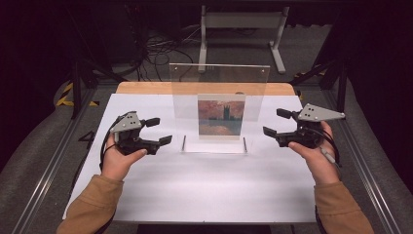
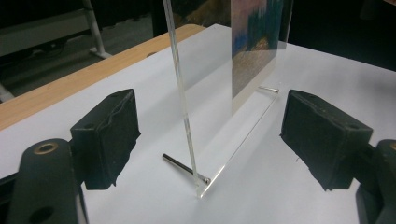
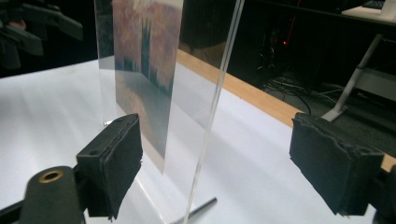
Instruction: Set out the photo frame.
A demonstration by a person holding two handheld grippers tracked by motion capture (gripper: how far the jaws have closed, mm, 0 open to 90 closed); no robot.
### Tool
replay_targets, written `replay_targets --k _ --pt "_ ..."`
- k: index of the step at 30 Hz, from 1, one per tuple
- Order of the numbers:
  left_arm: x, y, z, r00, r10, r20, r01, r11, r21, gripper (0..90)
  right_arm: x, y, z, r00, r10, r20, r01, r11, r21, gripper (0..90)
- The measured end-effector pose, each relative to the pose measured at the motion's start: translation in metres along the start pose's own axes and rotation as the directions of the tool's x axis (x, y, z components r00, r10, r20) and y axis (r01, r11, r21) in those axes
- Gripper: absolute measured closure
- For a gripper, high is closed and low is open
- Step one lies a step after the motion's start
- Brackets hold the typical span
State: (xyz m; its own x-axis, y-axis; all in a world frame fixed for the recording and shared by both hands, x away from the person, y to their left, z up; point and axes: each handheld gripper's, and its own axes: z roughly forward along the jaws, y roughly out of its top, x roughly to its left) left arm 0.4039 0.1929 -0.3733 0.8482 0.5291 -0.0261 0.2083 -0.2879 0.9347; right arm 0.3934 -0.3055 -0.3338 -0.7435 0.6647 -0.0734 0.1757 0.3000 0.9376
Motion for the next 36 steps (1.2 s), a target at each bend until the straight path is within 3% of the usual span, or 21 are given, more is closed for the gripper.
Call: replay_targets --k 8,12,19,26,29,33,36 --pt "-0.010 -0.018 -0.017 0.9999 -0.008 -0.012 0.008 0.9999 0.013 20.7 0.003 -0.022 -0.014 0.9988 0.049 0.004 -0.049 0.999 0.012 18.2" --pt "-0.013 -0.029 -0.025 0.9997 -0.014 -0.020 0.015 0.9996 0.022 20.6 0.009 -0.037 -0.023 0.9986 0.050 0.020 -0.050 0.999 0.009 18.0" --pt "-0.014 -0.050 -0.026 0.9979 -0.030 -0.057 0.033 0.9983 0.047 22.3 0.014 -0.057 -0.027 0.9971 0.066 0.038 -0.067 0.998 0.005 17.4" --pt "-0.014 -0.062 -0.028 0.9980 -0.031 -0.056 0.034 0.9977 0.058 22.2 0.017 -0.073 -0.026 0.9968 0.072 0.035 -0.073 0.997 0.024 15.1" --pt "-0.014 -0.073 -0.029 0.9970 -0.051 -0.058 0.054 0.9976 0.043 22.0 0.018 -0.082 -0.024 0.9958 0.085 0.034 -0.086 0.996 0.034 14.9" --pt "-0.016 -0.081 -0.026 0.9967 -0.046 -0.067 0.051 0.9961 0.072 20.9 0.019 -0.094 -0.022 0.9947 0.097 0.036 -0.099 0.994 0.056 14.4" --pt "-0.012 -0.087 -0.024 0.9949 -0.083 -0.057 0.086 0.9941 0.065 20.5 0.018 -0.103 -0.021 0.9926 0.115 0.038 -0.118 0.991 0.066 13.9"
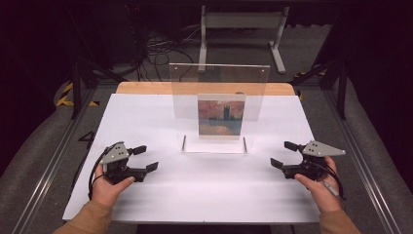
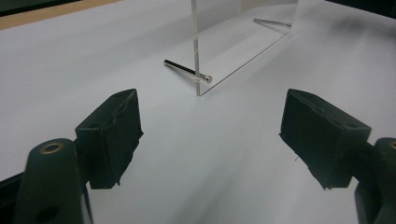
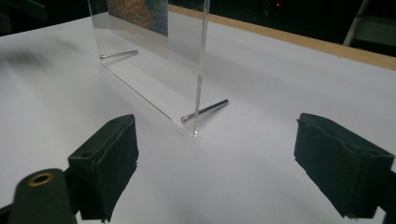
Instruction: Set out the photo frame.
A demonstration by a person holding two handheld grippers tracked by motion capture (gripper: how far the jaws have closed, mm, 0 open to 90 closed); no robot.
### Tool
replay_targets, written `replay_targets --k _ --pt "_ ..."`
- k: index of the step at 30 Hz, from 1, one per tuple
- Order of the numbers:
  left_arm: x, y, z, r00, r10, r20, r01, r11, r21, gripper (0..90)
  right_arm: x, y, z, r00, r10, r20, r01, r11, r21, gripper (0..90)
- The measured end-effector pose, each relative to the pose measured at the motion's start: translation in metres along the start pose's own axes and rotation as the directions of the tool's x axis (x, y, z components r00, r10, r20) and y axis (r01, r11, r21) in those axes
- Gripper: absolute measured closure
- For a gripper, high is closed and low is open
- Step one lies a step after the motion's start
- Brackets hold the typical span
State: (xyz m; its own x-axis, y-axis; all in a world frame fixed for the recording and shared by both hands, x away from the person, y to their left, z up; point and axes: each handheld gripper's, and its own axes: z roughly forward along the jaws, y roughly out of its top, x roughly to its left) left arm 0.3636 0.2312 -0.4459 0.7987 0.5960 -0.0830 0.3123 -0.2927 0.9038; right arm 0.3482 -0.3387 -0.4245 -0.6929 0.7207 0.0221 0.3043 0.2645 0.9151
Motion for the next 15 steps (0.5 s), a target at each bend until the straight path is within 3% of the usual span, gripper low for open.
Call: replay_targets --k 5,8,15 --pt "0.003 -0.009 0.002 0.9998 -0.002 -0.018 0.002 0.9998 0.019 19.6 -0.003 -0.011 -0.001 0.9999 0.010 0.012 -0.010 1.000 0.011 13.1" --pt "0.003 -0.014 0.004 0.9994 0.018 -0.028 -0.017 0.9990 0.042 19.7 -0.004 -0.015 -0.002 0.9997 0.019 0.013 -0.019 1.000 0.009 12.2" --pt "0.004 -0.018 0.005 0.9998 0.004 -0.019 -0.004 0.9996 0.027 17.5 -0.008 -0.026 0.003 0.9997 0.011 0.023 -0.012 0.999 0.033 11.2"
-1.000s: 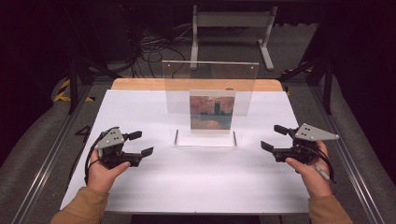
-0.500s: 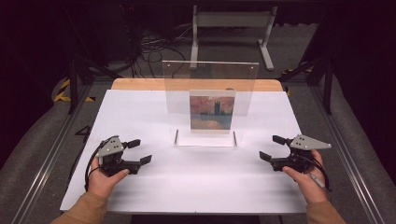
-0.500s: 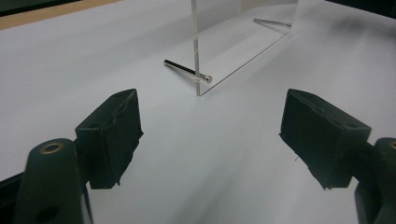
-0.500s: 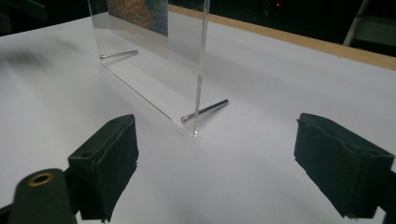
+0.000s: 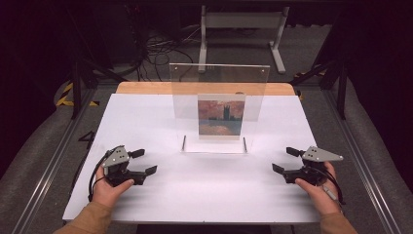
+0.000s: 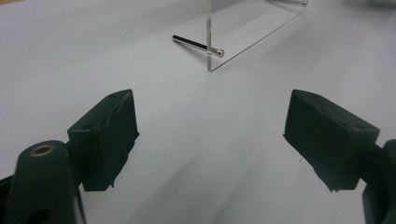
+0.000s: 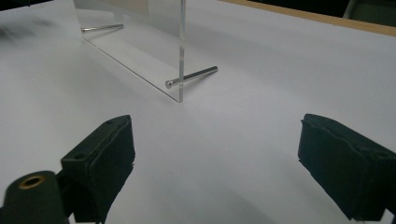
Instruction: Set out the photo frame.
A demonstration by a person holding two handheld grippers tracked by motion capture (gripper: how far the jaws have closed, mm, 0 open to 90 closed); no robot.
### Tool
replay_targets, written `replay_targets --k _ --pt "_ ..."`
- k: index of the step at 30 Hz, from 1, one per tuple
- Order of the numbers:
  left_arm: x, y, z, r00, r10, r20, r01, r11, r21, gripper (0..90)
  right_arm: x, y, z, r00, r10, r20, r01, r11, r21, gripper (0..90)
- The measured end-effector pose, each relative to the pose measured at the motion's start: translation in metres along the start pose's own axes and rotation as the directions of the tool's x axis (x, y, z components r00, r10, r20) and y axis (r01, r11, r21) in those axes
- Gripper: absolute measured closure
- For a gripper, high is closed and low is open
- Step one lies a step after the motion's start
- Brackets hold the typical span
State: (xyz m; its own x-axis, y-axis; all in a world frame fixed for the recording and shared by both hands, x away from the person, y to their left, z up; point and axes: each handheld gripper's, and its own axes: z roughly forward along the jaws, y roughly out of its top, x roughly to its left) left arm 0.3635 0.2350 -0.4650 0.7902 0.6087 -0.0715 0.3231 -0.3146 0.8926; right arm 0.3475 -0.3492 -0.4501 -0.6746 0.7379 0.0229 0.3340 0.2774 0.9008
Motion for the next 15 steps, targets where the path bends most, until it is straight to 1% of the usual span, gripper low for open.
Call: replay_targets --k 2,4,6,7,12,15 --pt "0.0009 -0.0003 -0.0002 1.0000 -0.003 -0.004 0.003 1.0000 -0.002 17.6 -0.0007 -0.0006 0.0005 1.0000 0.006 -0.001 -0.006 1.000 -0.004 10.7" --pt "0.0013 -0.0007 -0.0007 0.9998 -0.020 0.002 0.020 0.9998 -0.009 17.4 -0.0011 -0.0005 0.0011 1.0000 0.005 -0.002 -0.005 1.000 -0.005 10.5" --pt "0.0027 -0.0008 -0.0013 0.9999 -0.015 0.005 0.015 0.9998 -0.016 17.1 -0.0009 -0.0005 0.0014 1.0000 0.002 -0.003 -0.002 1.000 -0.003 9.9" --pt "0.0024 -0.0009 -0.0013 0.9997 -0.024 0.006 0.024 0.9995 -0.019 16.9 -0.0008 -0.0004 0.0015 1.0000 0.001 -0.002 -0.001 1.000 -0.001 9.9" --pt "0.0035 0.0005 -0.0029 0.9999 -0.010 -0.005 0.010 0.9997 -0.024 16.5 -0.0006 -0.0003 0.0015 1.0000 0.003 0.005 -0.003 1.000 0.000 9.7" --pt "0.0033 0.0007 -0.0027 0.9999 -0.011 -0.007 0.011 0.9996 -0.024 16.5 -0.0003 0.0001 0.0011 0.9999 0.002 0.012 -0.002 1.000 0.003 10.1"
